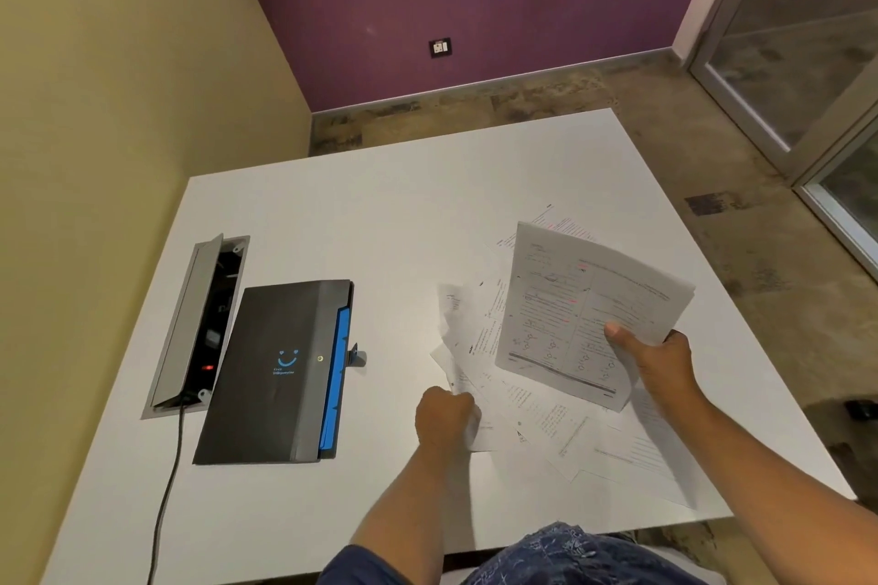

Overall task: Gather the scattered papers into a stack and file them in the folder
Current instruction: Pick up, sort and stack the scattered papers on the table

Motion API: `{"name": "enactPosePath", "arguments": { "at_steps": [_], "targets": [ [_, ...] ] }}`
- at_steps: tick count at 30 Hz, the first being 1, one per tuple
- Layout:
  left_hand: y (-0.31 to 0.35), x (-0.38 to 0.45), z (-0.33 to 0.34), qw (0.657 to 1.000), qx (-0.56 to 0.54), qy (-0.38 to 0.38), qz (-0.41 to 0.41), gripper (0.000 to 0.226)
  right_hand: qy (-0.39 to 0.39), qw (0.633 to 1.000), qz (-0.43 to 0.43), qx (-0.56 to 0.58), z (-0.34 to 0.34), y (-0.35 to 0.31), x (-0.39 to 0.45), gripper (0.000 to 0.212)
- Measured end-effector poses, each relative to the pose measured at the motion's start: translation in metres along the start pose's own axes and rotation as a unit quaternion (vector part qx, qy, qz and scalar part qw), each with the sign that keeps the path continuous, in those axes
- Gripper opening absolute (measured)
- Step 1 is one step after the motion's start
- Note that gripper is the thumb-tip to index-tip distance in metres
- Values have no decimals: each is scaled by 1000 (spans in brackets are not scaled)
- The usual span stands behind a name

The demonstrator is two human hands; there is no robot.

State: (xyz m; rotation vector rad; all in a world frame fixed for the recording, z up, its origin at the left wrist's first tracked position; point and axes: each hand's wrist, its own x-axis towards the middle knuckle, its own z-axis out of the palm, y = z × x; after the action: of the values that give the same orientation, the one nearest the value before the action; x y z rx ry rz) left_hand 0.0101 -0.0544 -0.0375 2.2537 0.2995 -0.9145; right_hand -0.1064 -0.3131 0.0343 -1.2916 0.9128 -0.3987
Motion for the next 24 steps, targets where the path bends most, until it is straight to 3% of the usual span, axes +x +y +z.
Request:
{"name": "enactPosePath", "arguments": {
  "at_steps": [3,8,13,15,17,21,24],
  "targets": [
    [6,1,-7,998,-42,-47,24,21,-3,1000,1,-2,1,-2,0,20],
    [17,14,-40,994,13,-76,75,12,8,1000,1,-6,1,-6,2,21],
    [30,8,-102,994,77,-15,77,24,12,1000,-12,-7,2,-12,4,13],
    [23,12,-130,997,35,32,59,12,5,1000,-18,-14,2,-13,4,10],
    [7,20,-147,995,-41,87,32,31,0,999,-23,-23,2,-12,7,12],
    [-16,14,-160,966,-187,181,-4,33,1,998,-26,-50,1,-4,16,21],
    [-17,10,-164,941,-283,186,-7,33,-6,996,-39,-74,3,-3,20,32]
  ]
}}
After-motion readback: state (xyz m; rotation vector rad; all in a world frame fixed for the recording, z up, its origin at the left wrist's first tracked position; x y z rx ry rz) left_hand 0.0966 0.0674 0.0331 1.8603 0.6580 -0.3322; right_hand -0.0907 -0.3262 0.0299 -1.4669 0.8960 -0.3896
